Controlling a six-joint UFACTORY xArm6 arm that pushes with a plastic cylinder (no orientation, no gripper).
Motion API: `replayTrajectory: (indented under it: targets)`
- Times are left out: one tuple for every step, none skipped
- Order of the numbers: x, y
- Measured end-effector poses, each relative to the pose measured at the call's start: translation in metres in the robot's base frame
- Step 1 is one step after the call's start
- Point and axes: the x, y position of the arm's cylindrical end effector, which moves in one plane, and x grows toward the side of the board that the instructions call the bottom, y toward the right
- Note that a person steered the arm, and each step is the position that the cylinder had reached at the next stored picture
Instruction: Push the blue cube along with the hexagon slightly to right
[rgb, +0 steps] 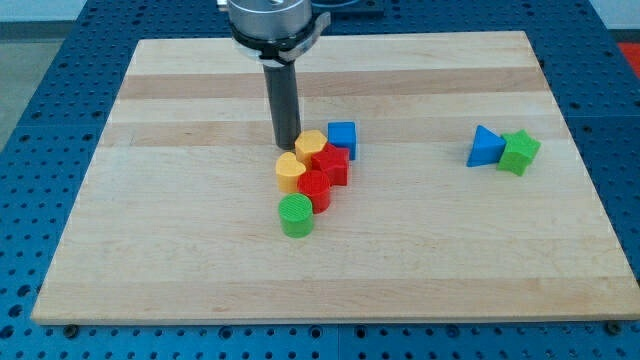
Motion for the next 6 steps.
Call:
replayTrajectory:
  targets:
    - [-0.003,0.007]
    - [-0.003,0.010]
    - [-0.003,0.016]
    - [-0.010,0.035]
    - [-0.010,0.039]
    - [-0.010,0.040]
